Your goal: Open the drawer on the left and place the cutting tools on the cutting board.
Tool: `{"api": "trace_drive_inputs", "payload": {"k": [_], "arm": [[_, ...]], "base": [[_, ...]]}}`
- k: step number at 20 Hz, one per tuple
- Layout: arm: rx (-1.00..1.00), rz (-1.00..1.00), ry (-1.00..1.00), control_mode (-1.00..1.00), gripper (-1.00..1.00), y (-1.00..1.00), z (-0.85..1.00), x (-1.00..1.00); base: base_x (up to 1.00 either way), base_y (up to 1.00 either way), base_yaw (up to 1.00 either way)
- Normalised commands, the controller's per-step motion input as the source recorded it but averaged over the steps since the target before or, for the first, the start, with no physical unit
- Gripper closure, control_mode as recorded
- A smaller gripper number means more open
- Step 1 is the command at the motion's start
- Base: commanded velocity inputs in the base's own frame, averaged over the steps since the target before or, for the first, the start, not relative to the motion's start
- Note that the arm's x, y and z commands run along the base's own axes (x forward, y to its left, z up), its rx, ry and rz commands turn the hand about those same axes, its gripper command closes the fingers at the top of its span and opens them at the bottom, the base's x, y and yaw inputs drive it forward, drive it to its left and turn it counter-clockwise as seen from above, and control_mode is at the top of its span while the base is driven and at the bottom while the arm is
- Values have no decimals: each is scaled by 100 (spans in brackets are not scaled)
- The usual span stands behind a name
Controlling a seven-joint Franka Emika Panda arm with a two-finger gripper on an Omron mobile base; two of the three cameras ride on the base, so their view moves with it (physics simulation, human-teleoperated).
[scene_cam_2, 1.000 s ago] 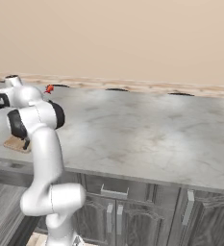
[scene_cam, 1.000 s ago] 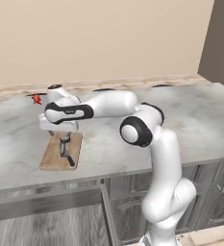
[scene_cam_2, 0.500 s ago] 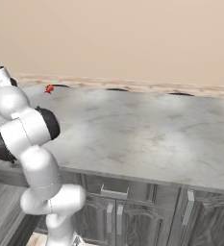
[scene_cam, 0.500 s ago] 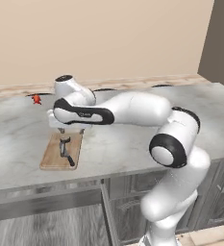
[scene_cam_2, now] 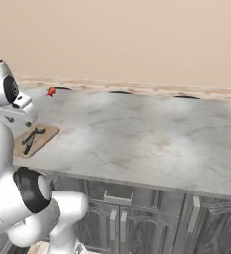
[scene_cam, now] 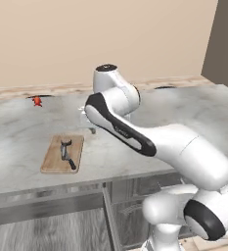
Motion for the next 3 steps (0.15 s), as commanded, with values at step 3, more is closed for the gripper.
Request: {"api": "trace_drive_inputs", "payload": {"k": [3], "arm": [[0,7,0,-100,-100,-100,61,-96]], "base": [[0,0,0]]}}
